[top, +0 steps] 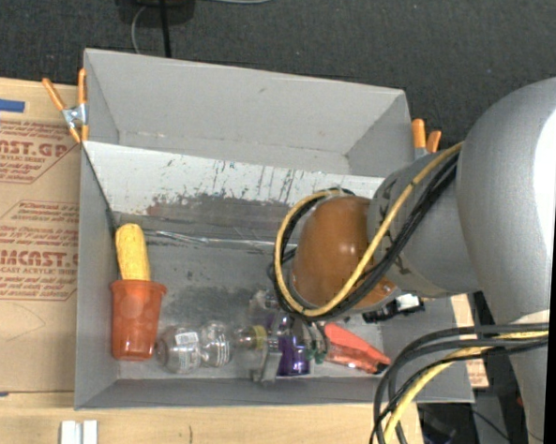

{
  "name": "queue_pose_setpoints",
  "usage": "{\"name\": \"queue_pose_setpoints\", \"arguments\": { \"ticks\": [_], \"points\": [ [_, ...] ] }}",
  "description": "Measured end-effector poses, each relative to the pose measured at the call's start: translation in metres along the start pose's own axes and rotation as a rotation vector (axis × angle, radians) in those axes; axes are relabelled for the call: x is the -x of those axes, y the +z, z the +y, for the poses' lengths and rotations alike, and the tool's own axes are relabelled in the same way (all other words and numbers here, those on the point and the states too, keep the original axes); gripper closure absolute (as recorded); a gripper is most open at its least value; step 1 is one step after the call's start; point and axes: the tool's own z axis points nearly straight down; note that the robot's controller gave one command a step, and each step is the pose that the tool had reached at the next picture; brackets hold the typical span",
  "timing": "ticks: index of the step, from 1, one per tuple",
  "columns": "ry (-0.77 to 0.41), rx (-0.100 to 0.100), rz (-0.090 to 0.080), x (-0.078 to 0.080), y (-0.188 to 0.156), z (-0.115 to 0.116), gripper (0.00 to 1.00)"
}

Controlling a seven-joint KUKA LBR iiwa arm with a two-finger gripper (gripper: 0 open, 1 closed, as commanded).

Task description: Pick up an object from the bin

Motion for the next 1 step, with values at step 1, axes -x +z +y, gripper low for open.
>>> {"name": "queue_pose_setpoints", "arguments": {
  "ticks": [1],
  "points": [
    [-0.102, -0.001, -0.006, -0.0034, -0.0012, 0.0232, 0.00]
  ]
}}
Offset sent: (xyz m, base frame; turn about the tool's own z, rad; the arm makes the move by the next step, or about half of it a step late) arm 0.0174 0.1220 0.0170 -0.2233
